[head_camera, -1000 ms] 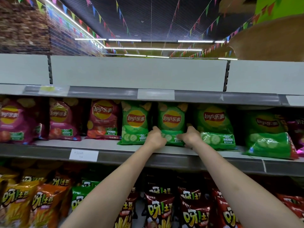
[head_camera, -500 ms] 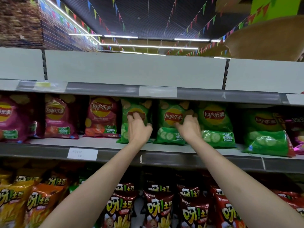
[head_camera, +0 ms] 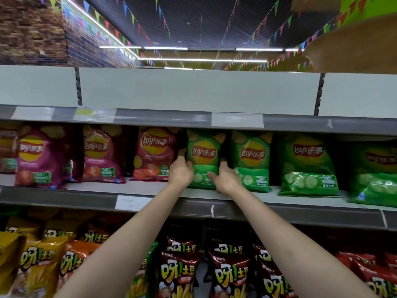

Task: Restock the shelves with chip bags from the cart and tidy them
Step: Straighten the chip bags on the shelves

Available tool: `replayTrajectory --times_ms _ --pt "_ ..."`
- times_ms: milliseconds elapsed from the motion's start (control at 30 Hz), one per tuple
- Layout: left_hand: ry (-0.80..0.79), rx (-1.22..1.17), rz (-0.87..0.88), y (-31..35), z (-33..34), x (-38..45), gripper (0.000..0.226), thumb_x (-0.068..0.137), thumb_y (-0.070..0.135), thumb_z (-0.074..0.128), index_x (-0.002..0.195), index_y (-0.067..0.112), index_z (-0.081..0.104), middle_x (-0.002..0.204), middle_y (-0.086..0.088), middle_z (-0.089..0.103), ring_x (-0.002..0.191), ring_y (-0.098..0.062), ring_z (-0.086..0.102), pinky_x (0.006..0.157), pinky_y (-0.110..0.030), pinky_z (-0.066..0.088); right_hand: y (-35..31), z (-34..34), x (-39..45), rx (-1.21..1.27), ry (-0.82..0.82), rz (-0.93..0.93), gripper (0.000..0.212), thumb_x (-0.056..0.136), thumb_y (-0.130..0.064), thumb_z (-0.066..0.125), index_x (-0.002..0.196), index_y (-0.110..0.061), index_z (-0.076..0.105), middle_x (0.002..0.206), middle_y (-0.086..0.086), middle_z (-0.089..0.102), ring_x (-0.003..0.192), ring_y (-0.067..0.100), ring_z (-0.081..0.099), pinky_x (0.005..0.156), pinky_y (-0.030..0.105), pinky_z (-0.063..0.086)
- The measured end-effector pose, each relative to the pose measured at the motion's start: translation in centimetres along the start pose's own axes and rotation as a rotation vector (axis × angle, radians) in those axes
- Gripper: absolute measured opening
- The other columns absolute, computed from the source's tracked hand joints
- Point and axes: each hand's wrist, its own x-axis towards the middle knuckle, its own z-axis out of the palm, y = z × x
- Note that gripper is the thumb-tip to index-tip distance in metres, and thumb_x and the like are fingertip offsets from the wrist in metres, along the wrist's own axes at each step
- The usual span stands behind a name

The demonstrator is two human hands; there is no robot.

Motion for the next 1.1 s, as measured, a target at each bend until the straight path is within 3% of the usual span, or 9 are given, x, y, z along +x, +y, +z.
replayTrajectory --times_ms 100,233,367,433,567,733,900,1100 --pt "-0.037 -0.039 -0.017 -0.2 0.0 0.6 0.049 0.099 0.009 0.038 0.147 0.015 0.031 0.115 -0.024 0.06 0.097 -0.042 0.062 0.086 -0.045 0.053 0.0 0.3 0.4 -0.03 0.052 0.017 0.058 0.099 -0.032 0.049 0.144 -0.006 0.024 0.117 0.02 0.06 0.102 0.036 0.063 0.085 0.043 0.053" --pt "-0.069 -0.04 -0.033 -0.9 0.1 0.7 0.039 0.101 0.012 0.038 0.139 0.003 0.037 0.108 -0.022 0.06 0.099 -0.041 0.061 0.084 -0.038 0.05 -0.1 0.4 0.8 -0.051 0.033 0.041 0.056 0.1 -0.031 0.047 0.146 -0.008 0.024 0.121 0.019 0.058 0.102 0.036 0.063 0.089 0.046 0.052" --pt "-0.009 -0.016 -0.021 -0.9 -0.3 0.5 0.037 0.101 0.019 0.04 0.128 -0.006 0.042 0.121 -0.025 0.052 0.11 -0.041 0.052 0.089 -0.041 0.041 -0.3 0.1 0.5 -0.058 0.056 0.02 0.047 0.099 -0.033 0.048 0.134 -0.004 0.037 0.117 0.018 0.059 0.102 0.036 0.061 0.084 0.041 0.052" --pt "0.026 -0.017 -0.027 -0.6 -0.7 0.1 0.037 0.101 0.021 0.041 0.125 -0.008 0.042 0.127 -0.027 0.044 0.114 -0.041 0.047 0.091 -0.039 0.037 -0.3 0.0 0.2 -0.124 0.104 -0.016 0.05 0.099 -0.033 0.048 0.137 -0.004 0.034 0.119 0.019 0.057 0.107 0.037 0.058 0.084 0.038 0.048" --pt "0.146 -0.044 -0.003 0.2 -1.0 -0.5 0.033 0.099 0.021 0.045 0.117 -0.007 0.043 0.127 -0.024 0.037 0.117 -0.039 0.042 0.094 -0.038 0.035 -0.5 -0.6 -0.6 -0.165 0.184 -0.114 0.058 0.099 -0.03 0.047 0.145 -0.004 0.024 0.124 0.02 0.053 0.112 0.038 0.054 0.088 0.042 0.048" --pt "0.213 -0.064 0.115 2.5 0.3 -2.1 0.033 0.097 0.017 0.05 0.12 -0.005 0.041 0.125 -0.023 0.037 0.113 -0.037 0.045 0.09 -0.038 0.037 0.1 -1.9 -1.1 -0.134 0.242 -0.166 0.053 0.098 -0.027 0.05 0.142 -0.004 0.031 0.126 0.021 0.052 0.114 0.037 0.052 0.09 0.041 0.047" --pt "0.118 -0.024 0.175 5.1 2.6 -3.8 0.035 0.093 0.018 0.054 0.122 0.001 0.043 0.125 -0.019 0.041 0.109 -0.035 0.05 0.084 -0.037 0.04 2.3 -4.0 -1.3 -0.09 0.285 -0.157 0.039 0.096 -0.023 0.052 0.126 0.001 0.046 0.12 0.024 0.054 0.109 0.039 0.053 0.087 0.039 0.045" --pt "-0.001 -0.102 0.221 7.8 5.8 -5.1 0.021 0.085 0.009 0.057 0.106 0.008 0.054 0.114 -0.013 0.053 0.101 -0.029 0.054 0.085 -0.031 0.038 6.0 -7.0 -1.8 -0.075 0.317 -0.147 0.024 0.093 -0.02 0.055 0.107 0.0 0.053 0.111 0.021 0.058 0.102 0.038 0.056 0.084 0.039 0.046"
